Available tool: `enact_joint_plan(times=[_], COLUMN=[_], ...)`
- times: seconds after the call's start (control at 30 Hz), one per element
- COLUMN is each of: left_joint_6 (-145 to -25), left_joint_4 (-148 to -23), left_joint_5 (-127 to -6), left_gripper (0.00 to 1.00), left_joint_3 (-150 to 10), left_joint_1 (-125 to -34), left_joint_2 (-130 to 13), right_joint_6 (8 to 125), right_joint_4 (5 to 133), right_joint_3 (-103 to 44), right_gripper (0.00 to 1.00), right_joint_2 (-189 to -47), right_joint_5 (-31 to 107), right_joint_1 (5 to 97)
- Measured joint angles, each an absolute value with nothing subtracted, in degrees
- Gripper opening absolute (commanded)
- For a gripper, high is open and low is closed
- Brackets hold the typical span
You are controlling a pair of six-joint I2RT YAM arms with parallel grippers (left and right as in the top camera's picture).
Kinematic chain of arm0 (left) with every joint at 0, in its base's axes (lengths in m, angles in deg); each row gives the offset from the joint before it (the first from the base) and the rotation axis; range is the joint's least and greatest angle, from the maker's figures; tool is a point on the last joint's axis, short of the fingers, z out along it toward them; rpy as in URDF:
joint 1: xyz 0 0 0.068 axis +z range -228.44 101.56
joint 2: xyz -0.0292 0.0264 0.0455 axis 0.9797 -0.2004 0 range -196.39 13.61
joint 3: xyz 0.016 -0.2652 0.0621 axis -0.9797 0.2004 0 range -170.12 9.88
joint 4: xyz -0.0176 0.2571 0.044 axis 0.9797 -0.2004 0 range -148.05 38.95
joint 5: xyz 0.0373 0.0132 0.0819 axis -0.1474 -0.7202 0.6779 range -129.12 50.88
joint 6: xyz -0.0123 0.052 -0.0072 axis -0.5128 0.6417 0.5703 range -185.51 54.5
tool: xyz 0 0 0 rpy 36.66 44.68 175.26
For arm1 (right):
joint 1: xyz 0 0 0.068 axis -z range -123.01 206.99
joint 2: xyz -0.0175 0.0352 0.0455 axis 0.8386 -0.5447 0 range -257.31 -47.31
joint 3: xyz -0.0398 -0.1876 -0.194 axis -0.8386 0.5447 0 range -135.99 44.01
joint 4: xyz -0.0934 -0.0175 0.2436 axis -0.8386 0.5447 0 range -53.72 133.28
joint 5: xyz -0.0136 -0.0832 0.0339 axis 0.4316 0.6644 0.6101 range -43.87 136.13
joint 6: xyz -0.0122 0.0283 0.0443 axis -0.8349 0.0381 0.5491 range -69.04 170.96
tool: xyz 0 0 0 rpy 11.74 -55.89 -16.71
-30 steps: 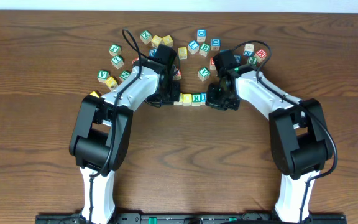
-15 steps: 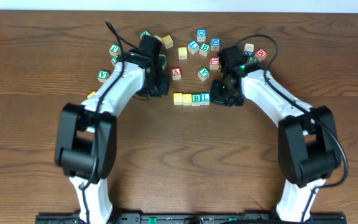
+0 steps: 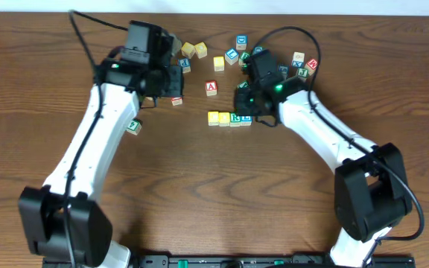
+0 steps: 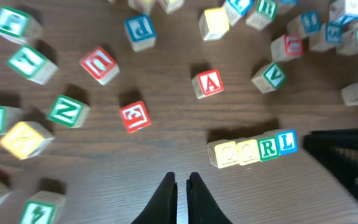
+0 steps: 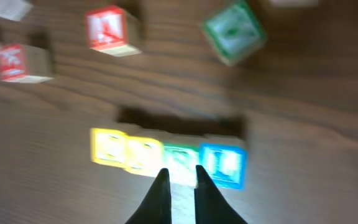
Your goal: Spell out CORL
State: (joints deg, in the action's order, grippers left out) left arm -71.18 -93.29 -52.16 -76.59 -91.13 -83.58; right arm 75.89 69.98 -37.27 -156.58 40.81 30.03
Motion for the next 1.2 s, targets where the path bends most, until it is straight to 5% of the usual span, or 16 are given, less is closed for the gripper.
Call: enact_joint_plan(times=[0.5,1.2], left_joint_6=[-79.1,-85.1], left_joint_4=[-97.0,-97.2], left_joint_5=[-38.4,-32.7], left_gripper=[0.08,0.08], left_joint_3=[-77.2,-77.2], left_joint_1=[-90.6,-88.0], left_joint_2=[-82.7,-82.7], right_joint_6=[75.9,77.0], right_joint_4=[53.1,66.2], right_joint_3=[-37.3,-49.2], right_gripper=[0.11,0.06], right_joint_2=[-163.8,-174.3], right_joint_5=[44.0,46.1], right_joint_1=[26.2,23.2])
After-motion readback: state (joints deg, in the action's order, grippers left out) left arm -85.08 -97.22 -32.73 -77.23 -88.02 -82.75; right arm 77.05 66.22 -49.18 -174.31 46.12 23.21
